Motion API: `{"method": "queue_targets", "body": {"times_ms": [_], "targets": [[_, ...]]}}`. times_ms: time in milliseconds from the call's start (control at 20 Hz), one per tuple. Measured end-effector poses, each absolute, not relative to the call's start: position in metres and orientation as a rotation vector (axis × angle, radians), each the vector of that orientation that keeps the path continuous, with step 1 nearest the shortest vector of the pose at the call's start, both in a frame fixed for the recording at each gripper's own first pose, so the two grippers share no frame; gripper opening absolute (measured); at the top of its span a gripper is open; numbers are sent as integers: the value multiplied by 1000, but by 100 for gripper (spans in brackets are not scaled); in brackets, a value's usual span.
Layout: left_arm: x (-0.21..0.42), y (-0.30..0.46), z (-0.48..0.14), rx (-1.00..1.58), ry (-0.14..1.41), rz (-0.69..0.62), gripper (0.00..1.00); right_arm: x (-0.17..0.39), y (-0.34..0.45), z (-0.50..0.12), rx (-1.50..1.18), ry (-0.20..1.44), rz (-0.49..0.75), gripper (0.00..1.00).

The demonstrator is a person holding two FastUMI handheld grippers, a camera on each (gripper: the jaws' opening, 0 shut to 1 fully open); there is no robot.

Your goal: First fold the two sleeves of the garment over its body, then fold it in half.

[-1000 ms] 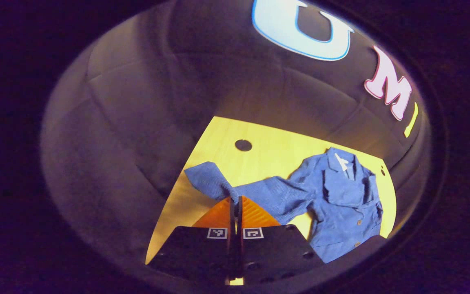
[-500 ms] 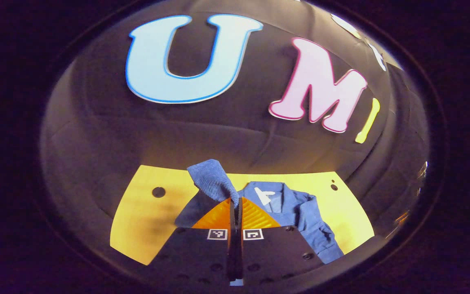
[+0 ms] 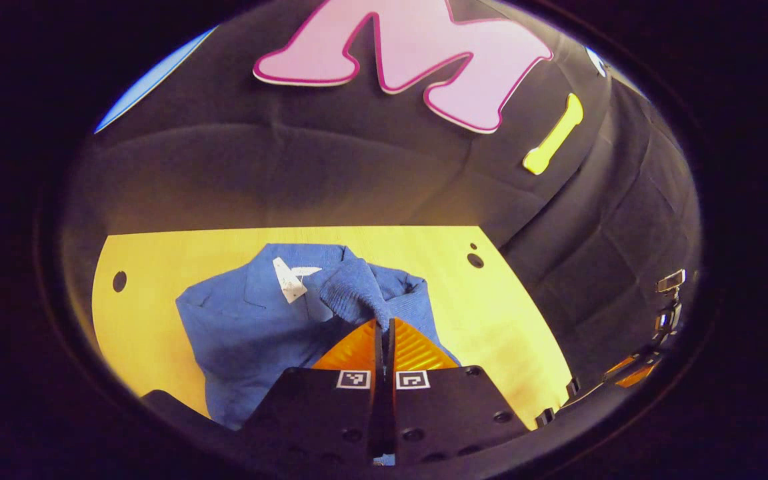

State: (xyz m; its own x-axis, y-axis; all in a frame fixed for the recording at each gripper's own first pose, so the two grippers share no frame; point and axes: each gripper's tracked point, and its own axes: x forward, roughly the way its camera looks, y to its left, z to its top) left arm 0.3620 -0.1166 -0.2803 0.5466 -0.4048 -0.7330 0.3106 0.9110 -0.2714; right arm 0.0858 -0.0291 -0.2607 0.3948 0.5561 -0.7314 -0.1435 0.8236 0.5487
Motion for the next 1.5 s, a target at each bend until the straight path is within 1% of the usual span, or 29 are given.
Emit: {"method": "queue_targets", "body": {"times_ms": [300, 350, 400, 450, 500, 550, 600, 650, 700, 750, 800, 850, 950, 1100, 1200, 1300, 1400, 1450, 1500], "targets": [[378, -168, -328, 44, 997, -409, 0, 78, -46, -281, 460, 1114, 439, 89], [374, -178, -333, 50, 1021, -422, 0, 81, -46, -283, 461, 1114, 437, 88], [364, -194, -337, 24, 1057, -466, 2, 83, -47, -285, 463, 1116, 437, 89], [354, -208, -346, -8, 1095, -504, 8, 84, -47, -286, 466, 1117, 440, 89], [341, -223, -349, -60, 1130, -538, 34, 84, -46, -288, 466, 1119, 443, 89], [338, -228, -352, -88, 1150, -533, 60, 85, -45, -289, 463, 1123, 445, 89], [336, -231, -351, -114, 1153, -528, 69, 85, -44, -291, 459, 1127, 449, 89], [332, -232, -348, -140, 1150, -530, 71, 85, -41, -292, 455, 1131, 454, 89], [327, -232, -343, -165, 1143, -534, 71, 85, -38, -293, 451, 1134, 461, 89], [321, -231, -337, -181, 1140, -541, 75, 85, -35, -293, 445, 1138, 467, 89], [310, -220, -329, -169, 1149, -535, 81, 84, -31, -296, 440, 1142, 470, 89], [300, -203, -327, -127, 1160, -512, 85, 83, -25, -297, 436, 1147, 475, 89], [273, -162, -317, -40, 1153, -484, 85, 81, -12, -297, 419, 1149, 490, 88], [221, -95, -306, -11, 1181, -414, 85, 78, 9, -307, 350, 1162, 494, 88], [175, -47, -312, -8, 1241, -355, 85, 75, 29, -315, 298, 1173, 504, 88], [138, 4, -328, 18, 1280, -261, 85, 70, 53, -325, 270, 1206, 515, 89], [101, 34, -342, -18, 1334, -193, 86, 68, 75, -339, 242, 1257, 528, 89], [84, 46, -351, -48, 1368, -171, 85, 67, 77, -353, 206, 1306, 521, 70], [67, 59, -361, -72, 1403, -137, 85, 69, 79, -362, 189, 1323, 487, 95]]}}
